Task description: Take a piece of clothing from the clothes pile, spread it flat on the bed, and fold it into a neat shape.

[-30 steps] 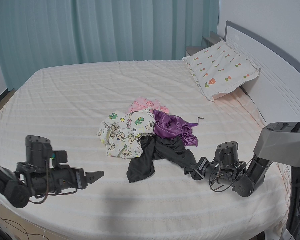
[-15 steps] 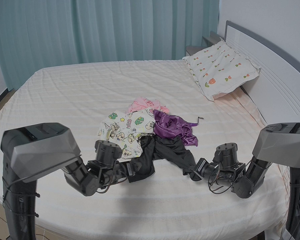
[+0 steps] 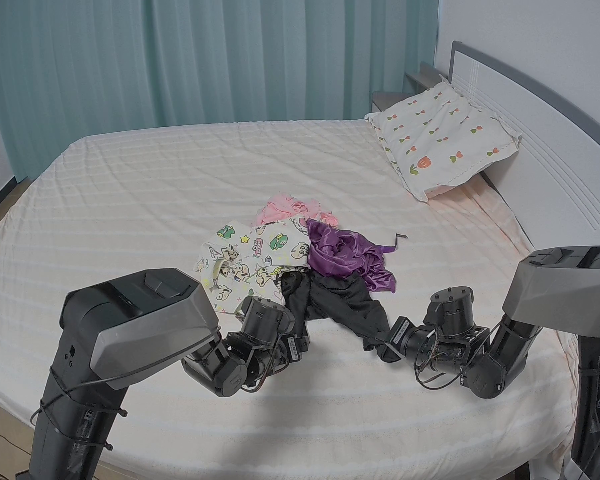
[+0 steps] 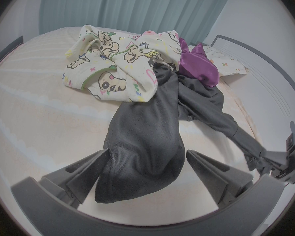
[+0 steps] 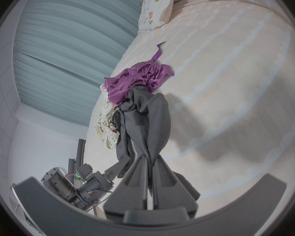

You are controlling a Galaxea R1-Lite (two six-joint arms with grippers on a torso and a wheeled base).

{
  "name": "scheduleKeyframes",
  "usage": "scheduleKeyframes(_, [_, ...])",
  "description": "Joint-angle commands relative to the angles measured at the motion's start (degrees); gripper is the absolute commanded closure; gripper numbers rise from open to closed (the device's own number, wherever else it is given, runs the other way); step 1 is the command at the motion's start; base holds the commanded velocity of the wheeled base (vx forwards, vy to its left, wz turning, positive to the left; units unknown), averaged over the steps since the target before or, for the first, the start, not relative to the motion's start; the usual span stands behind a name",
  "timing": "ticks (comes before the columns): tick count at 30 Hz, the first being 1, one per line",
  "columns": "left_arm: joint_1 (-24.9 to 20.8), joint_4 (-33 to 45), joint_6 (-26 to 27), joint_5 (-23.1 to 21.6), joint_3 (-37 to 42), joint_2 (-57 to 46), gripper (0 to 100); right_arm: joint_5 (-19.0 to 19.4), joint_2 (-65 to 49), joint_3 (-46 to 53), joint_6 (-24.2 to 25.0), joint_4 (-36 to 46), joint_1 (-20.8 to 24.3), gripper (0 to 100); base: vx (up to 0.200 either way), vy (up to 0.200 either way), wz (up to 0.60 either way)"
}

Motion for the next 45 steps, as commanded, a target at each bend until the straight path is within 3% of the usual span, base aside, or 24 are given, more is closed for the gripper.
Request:
scheduleKeyframes(1, [-0.17, 0.79, -0.11, 0.23, -0.48, 0.26, 0, 0.02, -0.03, 0.26, -0.08, -0.77, 0.16, 100, 0.0, 0.0, 0.0])
scheduleKeyframes(2, [-0.17, 1.31, -0.11, 0.23, -0.65, 0.26, 100, 0.11, -0.03, 0.44, -0.08, -1.3, 0.16, 100, 0.0, 0.0, 0.0])
scheduleKeyframes(5, [-0.17, 1.31, -0.9, 0.5, -0.12, 0.08, 100, 0.19, -0.38, 0.96, 0.09, -2.53, 0.16, 100, 0.0, 0.0, 0.0])
scheduleKeyframes(12, [0.53, 0.96, -9.08, 0.32, 4.71, -6.34, 100, 2.74, -2.23, 6.15, 0.36, -11.4, 0.16, 100, 0.0, 0.0, 0.0])
scheduleKeyframes(16, [0.71, -0.53, -10.66, 0.23, 7.87, -11.96, 100, 4.41, -4.69, 10.19, 0.01, -17.73, 0.25, 100, 0.0, 0.0, 0.0])
scheduleKeyframes(20, [0.89, -3.78, -12.59, 0.23, 11.48, -24.18, 100, 7.05, -11.02, 13.88, -1.4, -27.14, 0.16, 100, 0.0, 0.0, 0.0])
scheduleKeyframes(27, [2.82, -4.93, -12.24, 0.5, 10.77, -39.03, 100, 8.19, -24.2, 7.38, -3.86, -27.05, -2.3, 100, 0.0, 0.0, 0.0])
scheduleKeyframes(32, [6.78, -4.66, -11.98, 0.5, 9.02, -47.47, 100, 9.6, -33.25, 1.23, -3.95, -22.39, -4.67, 100, 0.0, 0.0, 0.0])
scheduleKeyframes(38, [9.76, -4.31, -11.98, 1.73, 11.04, -50.19, 100, 9.95, -33.87, 0.96, -3.95, -22.39, -4.67, 100, 0.0, 0.0, 0.0])
scheduleKeyframes(45, [9.85, -4.66, -12.42, 2.61, 18.77, -49.67, 100, 9.95, -29.47, 5.27, -3.77, -23.27, -2.56, 100, 0.0, 0.0, 0.0])
